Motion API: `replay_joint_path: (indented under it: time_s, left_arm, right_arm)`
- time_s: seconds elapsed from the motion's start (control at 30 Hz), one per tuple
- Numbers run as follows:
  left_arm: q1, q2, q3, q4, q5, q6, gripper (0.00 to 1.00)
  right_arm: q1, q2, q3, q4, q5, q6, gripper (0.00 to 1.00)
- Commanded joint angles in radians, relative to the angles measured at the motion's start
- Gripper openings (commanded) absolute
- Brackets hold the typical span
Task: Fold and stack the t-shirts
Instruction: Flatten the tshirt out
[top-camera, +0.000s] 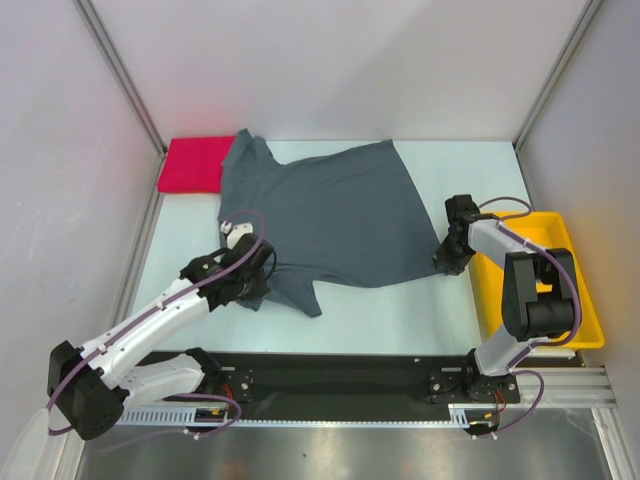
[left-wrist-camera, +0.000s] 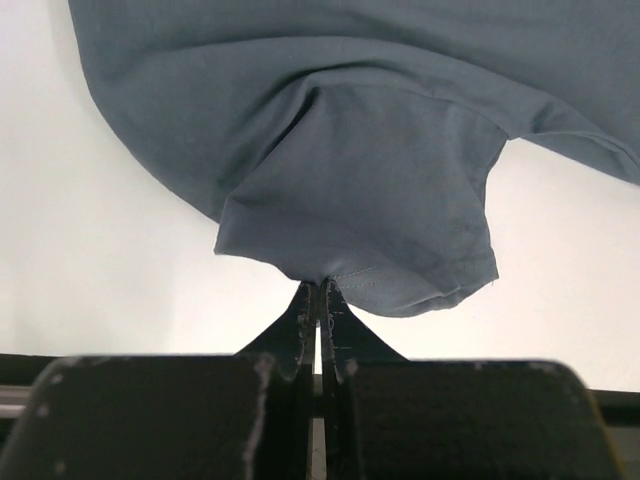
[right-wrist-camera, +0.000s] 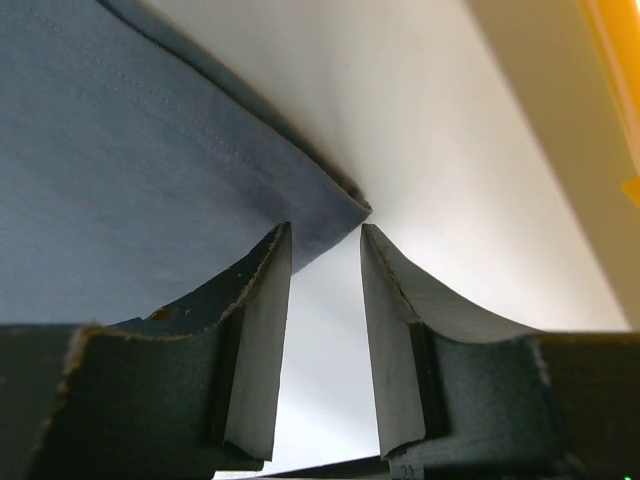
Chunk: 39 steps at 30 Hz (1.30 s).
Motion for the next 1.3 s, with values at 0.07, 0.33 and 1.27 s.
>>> replay_joint_path:
  time_s: [0.07, 0.33, 1.27]
  left_arm:
    - [0.004, -0.013, 0.059, -0.001, -0.046, 0.074, 0.0]
    - [0.004, -0.047, 0.091, -0.024, -0.063, 0.088, 0.0]
    - [0.004, -0.169, 0.62, 0.468, -0.276, 0.887, 0.0]
  right_arm:
    - [0.004, 0.044, 0.008, 0.041, 0.048, 0.034, 0.39]
    - [0.005, 0.063, 0.015, 0.052, 0.039, 0.022, 0.32]
    - [0.024, -0.437, 0.265, -0.041, -0.172, -0.171, 0.0]
